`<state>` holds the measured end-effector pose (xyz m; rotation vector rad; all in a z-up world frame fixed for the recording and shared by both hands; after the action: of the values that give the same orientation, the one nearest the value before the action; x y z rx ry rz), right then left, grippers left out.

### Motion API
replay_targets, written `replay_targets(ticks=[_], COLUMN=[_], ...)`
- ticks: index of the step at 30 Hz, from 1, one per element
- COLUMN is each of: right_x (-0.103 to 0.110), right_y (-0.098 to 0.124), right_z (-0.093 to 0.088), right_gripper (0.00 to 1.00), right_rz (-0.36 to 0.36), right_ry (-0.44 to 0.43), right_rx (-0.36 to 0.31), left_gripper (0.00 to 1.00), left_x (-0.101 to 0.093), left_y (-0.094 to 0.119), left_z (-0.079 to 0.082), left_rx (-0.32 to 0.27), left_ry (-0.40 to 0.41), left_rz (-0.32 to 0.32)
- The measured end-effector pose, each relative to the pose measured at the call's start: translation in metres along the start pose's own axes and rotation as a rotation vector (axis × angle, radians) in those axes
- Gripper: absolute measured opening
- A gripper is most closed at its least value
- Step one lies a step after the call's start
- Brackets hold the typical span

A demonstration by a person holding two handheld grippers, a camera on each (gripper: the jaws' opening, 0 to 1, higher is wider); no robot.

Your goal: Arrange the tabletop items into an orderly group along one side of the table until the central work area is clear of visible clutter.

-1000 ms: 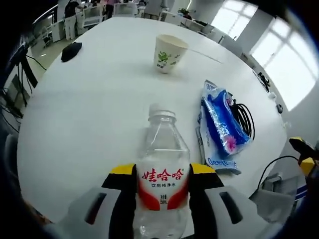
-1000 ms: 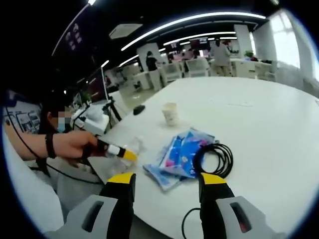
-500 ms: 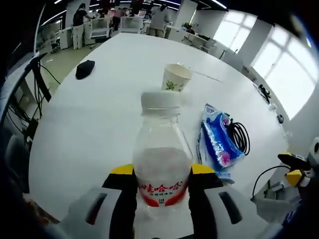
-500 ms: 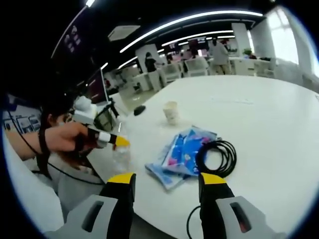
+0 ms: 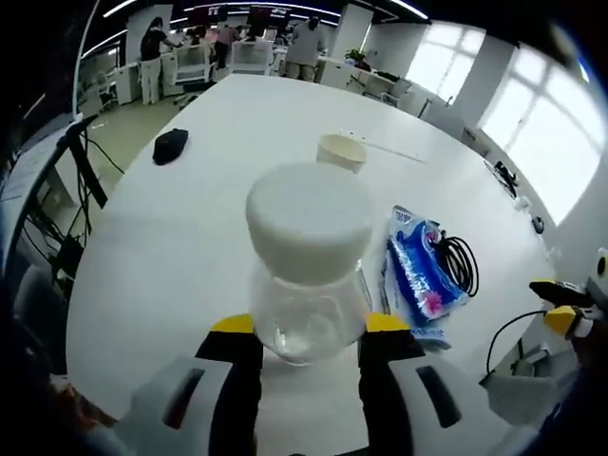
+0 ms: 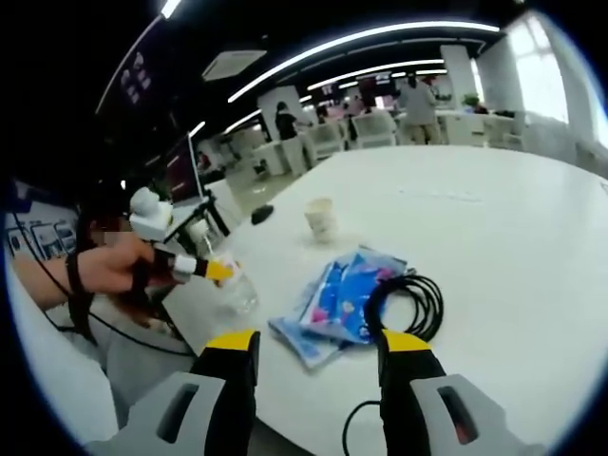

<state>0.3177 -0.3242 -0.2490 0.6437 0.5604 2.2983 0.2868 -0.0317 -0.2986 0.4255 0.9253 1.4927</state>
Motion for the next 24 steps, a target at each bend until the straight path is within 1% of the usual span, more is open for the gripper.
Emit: replay_targets(ticks=[3,5,7,11,14,16,19,21,24], right_x=[0.000,0.001,0.003,0.003,0.004,0.005,0.006,0.007,0.008], right_y=[-0.003,-0.004,-0.004,-0.005,-0.003,-0.003,-0.004,-0.004,-0.004], right_z=[0.000,0.004,0.006,0.002,0.000,-0.002,-0.004,-0.004,-0.003], right_gripper=[0.50,0.50,0.50,0.50,0.50,0.50,0.50,0.50,0.49], right_rz=[0.005,0.010,0.016,0.022,0.022,0.023,0.025,0.025,0.028], right_ry=[-0.002,-0.003,0.006,0.013,0.009,0.008,0.008,0.006,0.003], right_rx=[-0.003,-0.010,-0.015,-0.006,0.001,0.003,0.012,0.013,0.011], left_gripper=[0.37,0.37,0.37,0.37,0.37,0.37,0.37,0.37,0.37], left_x=[0.003,0.002,0.005,0.001,0.003,0.001,-0.002,-0.003,-0.006], left_y=[0.002,0.005,0.003,0.013,0.012,0.011,0.010,0.009,0.006], left_z=[-0.002,-0.005,-0.003,-0.013,-0.014,-0.015,-0.017,-0.019,-0.017], left_rx=[-0.008,-0.016,-0.021,-0.036,-0.040,-0.041,-0.037,-0.033,-0.032], left_ry=[-0.004,-0.008,-0.008,-0.008,-0.016,-0.040,-0.101,-0.123,-0.155], left_rz=[-0.001,0.000,0.001,0.011,0.011,0.013,0.021,0.024,0.023])
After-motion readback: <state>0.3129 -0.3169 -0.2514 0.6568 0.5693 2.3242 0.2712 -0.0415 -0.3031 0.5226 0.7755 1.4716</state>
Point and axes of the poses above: the point that each gripper's makers call its tool centre point, and the gripper's own axes: y roughly backward along the fingers, x roughly to its left, z roughly out of its top, the point moved 5 cm from there along y, roughly backward along the fingers, and after that the axes turned 2 degrees about -z, right-handed, at the moved point
